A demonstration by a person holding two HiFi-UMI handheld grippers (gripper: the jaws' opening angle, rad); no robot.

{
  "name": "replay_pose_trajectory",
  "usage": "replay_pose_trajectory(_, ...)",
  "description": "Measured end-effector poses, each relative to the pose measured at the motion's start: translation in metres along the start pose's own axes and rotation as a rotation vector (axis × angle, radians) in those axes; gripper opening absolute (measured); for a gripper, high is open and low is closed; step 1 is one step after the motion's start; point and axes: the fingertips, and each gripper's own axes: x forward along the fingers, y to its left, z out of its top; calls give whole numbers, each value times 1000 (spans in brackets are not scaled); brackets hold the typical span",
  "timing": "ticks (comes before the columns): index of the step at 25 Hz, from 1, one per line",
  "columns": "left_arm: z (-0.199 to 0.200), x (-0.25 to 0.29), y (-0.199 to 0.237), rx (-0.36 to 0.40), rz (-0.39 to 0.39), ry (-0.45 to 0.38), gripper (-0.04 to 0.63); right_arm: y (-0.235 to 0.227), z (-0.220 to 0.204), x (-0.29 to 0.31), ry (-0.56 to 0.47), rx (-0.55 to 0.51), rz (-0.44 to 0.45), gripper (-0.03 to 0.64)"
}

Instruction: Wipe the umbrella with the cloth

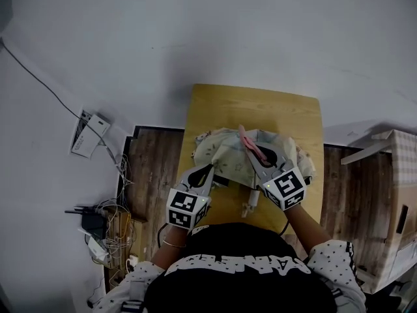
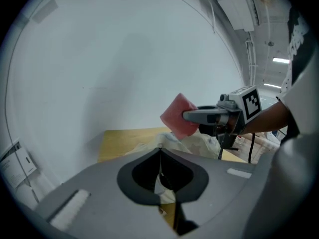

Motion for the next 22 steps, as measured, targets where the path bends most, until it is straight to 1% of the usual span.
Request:
replay_pose_trajectory(6,11,-4,-10,18,-15,-16,2,8,-18,19,74,-13,57,33)
replay_pose_trajectory(9,14,-5,-13,15,-28,-21,2,15,-19,26,69,-16,87,33)
replay_pose_trajectory(18,18,-5,-17,8,-25,-28,2,54,-36,25,120,-33,235,34)
replay_pose_trajectory(22,17,-7,-20,8,-22,-29,2,68,-44,19,140,-31,273,34)
